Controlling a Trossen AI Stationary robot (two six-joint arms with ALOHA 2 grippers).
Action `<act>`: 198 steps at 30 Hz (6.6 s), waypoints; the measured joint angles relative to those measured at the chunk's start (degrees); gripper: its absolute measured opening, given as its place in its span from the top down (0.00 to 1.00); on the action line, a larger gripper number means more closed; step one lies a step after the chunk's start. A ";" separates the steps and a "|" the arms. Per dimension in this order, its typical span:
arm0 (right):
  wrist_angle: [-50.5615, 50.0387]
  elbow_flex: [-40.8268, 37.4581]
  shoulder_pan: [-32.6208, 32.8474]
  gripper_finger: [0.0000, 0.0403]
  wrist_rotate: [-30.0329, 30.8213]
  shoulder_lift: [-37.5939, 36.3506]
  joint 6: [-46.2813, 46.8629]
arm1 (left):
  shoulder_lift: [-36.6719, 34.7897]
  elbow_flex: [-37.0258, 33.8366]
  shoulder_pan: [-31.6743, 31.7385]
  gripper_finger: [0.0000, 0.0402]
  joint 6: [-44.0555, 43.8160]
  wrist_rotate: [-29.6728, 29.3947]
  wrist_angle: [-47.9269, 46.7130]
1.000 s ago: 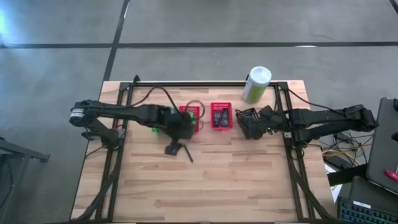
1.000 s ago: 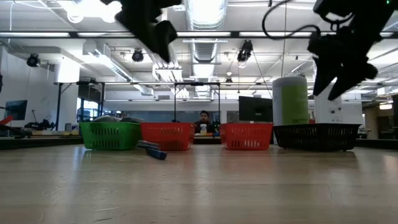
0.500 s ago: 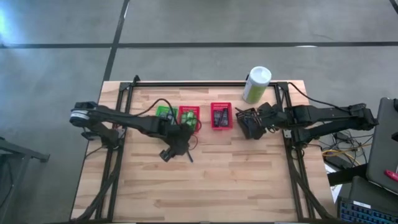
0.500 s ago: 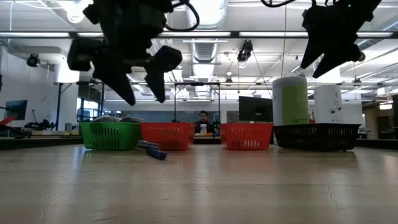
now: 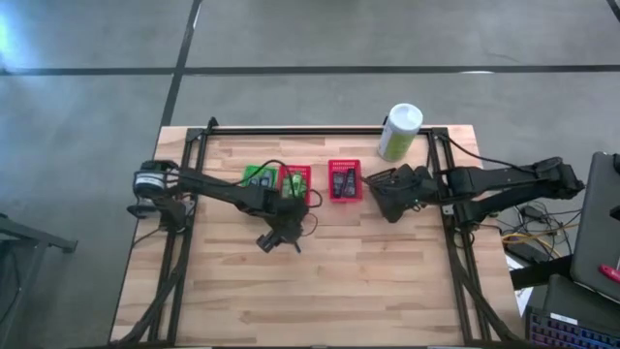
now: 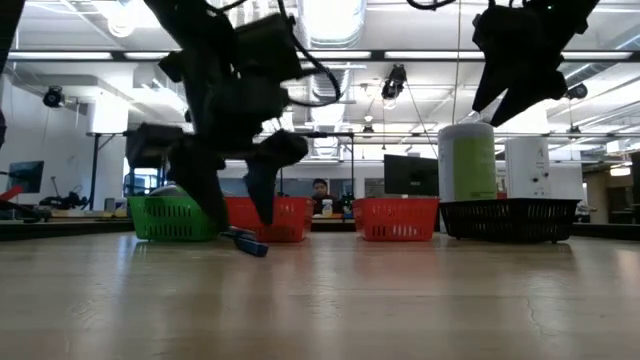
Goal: Pick & Place Travel size toiletries
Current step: Put the blue shaver into the black bin, then return to Home Position
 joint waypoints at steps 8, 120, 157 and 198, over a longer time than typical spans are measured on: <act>-0.17 2.96 2.37 0.31 -0.16 4.18 -0.05 | 3.26 -0.17 1.26 0.56 3.57 0.40 -1.70; 8.73 24.78 13.76 0.92 -4.22 21.53 -20.36 | -4.93 19.20 0.80 0.83 -36.64 4.11 10.95; -13.27 -9.73 11.28 0.92 15.47 -0.65 38.32 | -9.30 19.22 0.69 0.33 -38.29 -7.33 3.86; -6.44 4.03 4.15 0.23 9.35 -1.42 3.68 | -10.25 19.22 0.80 0.34 -41.45 -10.73 3.30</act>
